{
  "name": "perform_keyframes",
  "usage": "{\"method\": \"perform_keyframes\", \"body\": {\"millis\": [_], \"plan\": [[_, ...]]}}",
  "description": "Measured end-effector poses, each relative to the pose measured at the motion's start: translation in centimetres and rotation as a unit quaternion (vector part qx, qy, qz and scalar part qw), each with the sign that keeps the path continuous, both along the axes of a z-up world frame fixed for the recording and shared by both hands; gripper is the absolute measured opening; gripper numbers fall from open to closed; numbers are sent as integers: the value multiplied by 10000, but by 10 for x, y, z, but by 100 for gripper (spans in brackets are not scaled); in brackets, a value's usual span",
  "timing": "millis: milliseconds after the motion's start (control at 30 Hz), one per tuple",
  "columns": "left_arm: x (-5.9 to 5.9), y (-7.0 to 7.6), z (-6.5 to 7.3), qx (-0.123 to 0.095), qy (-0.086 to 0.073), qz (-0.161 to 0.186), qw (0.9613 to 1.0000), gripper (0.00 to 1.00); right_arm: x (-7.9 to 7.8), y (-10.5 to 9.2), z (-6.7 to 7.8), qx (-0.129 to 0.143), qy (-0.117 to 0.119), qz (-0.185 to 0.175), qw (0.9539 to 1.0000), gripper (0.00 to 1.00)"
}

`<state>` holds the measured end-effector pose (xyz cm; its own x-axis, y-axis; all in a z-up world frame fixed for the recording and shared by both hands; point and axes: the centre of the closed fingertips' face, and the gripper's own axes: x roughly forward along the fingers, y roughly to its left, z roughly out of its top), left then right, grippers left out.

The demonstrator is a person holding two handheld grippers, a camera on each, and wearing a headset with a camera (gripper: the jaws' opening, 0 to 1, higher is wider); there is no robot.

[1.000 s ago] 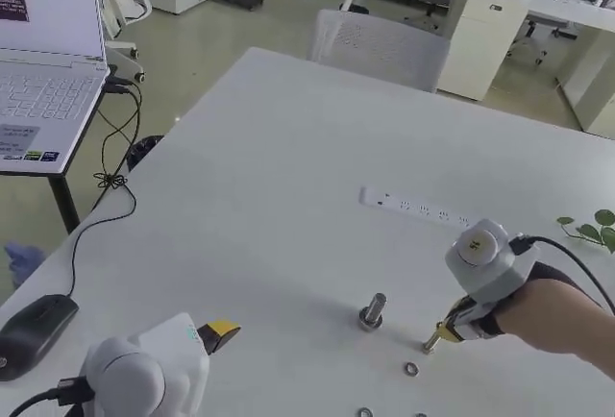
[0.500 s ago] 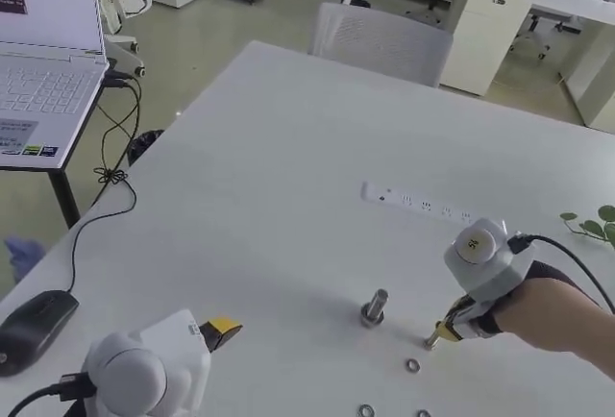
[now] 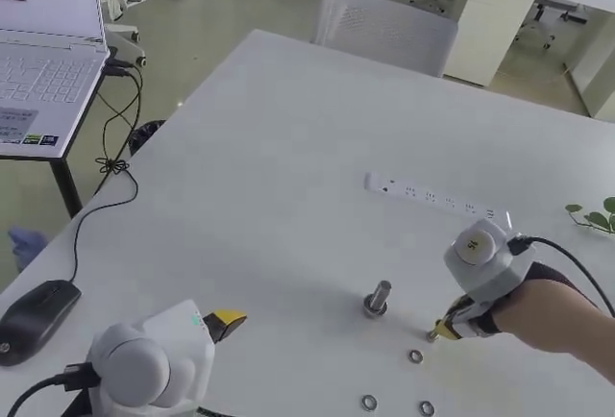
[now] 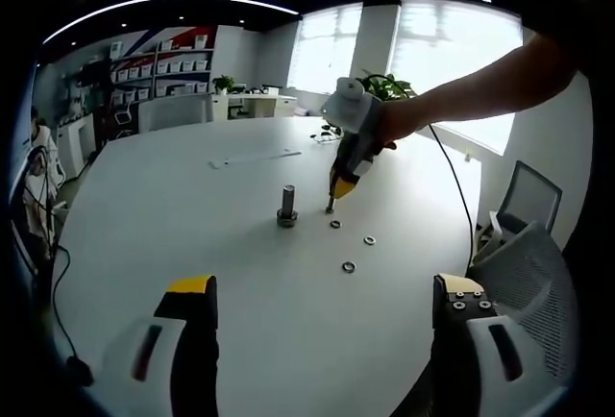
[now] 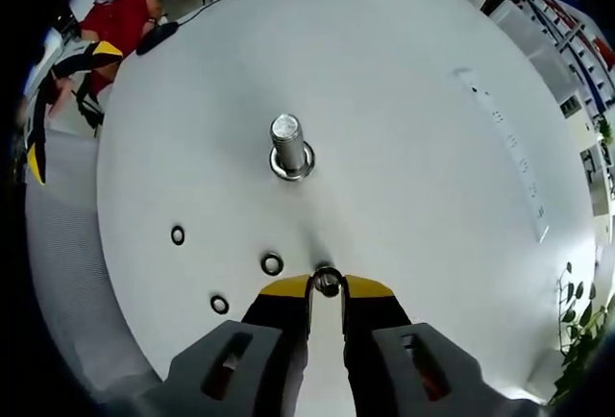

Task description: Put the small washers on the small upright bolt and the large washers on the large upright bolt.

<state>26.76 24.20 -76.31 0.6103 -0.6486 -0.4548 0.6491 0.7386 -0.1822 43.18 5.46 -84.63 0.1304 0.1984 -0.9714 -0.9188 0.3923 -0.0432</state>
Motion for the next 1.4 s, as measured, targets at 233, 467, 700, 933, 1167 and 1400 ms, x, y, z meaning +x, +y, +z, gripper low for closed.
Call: {"method": "perform_keyframes", "body": {"millis": [233,467,700,933,1167,1400], "plan": [[0,2,-1,-15,3,25,10000,93,1,0,-9,0,-20,11,10000,13],[0,5,-2,-8,23,39,10000,93,2,1,-18,-59,-56,45,10000,13],[1,3,-3,-22,46,11,10000,93,3,1,-21,-62,-35,6,10000,13],[0,5,-4,-8,55,11,10000,92,6,0,-24,-51,-90,6,9999,13],[-2,5,-3,-9,60,19,10000,92,5,-1,-25,-60,-90,-3,9999,13],[-3,5,-4,2,68,14,10000,92,5,-1,-25,-53,-109,15,9999,13]]}}
